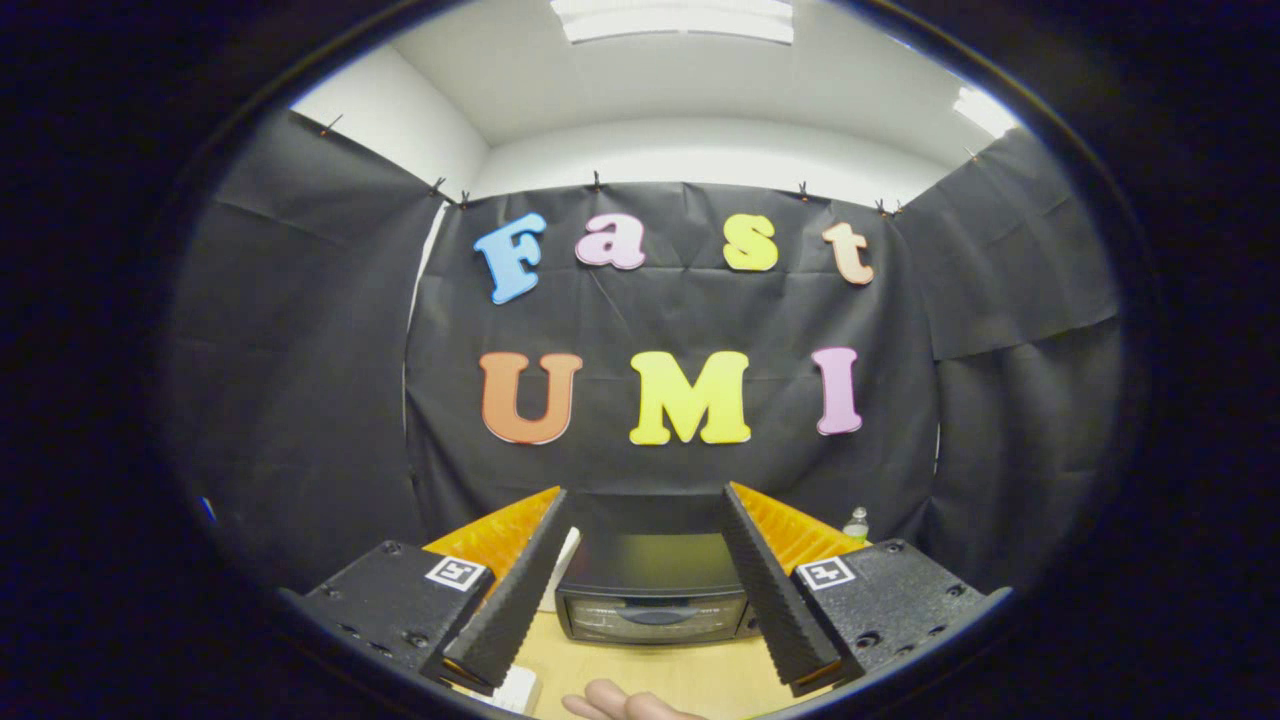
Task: Open the toaster oven, put the food inside, and close the toaster oven door.
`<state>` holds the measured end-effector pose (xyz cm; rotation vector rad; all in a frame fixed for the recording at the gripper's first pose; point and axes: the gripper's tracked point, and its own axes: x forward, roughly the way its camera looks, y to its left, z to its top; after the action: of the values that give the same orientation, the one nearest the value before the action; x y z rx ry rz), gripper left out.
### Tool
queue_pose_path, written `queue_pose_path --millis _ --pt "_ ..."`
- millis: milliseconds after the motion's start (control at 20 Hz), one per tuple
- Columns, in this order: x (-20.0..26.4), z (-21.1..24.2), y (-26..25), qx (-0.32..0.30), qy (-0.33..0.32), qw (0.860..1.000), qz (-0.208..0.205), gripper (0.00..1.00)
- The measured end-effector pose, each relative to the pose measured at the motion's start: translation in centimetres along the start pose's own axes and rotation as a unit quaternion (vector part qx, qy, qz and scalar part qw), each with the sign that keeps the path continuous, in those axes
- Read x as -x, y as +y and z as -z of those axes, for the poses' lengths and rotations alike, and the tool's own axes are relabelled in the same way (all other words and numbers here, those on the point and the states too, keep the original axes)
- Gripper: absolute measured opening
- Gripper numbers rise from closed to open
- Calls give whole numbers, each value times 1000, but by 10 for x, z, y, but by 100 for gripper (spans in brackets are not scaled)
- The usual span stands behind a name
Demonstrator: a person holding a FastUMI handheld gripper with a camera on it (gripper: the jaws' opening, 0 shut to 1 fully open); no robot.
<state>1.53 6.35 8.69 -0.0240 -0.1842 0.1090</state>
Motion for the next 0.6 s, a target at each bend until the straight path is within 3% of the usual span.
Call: queue_pose_path --millis 250,350,450,600 --pt "45 55 -40 7 46 998 30 100" --pt "48 70 -57 -23 61 997 52 100" --pt "45 84 -61 -33 82 995 36 100" --pt "45 83 -80 -35 83 995 50 100"
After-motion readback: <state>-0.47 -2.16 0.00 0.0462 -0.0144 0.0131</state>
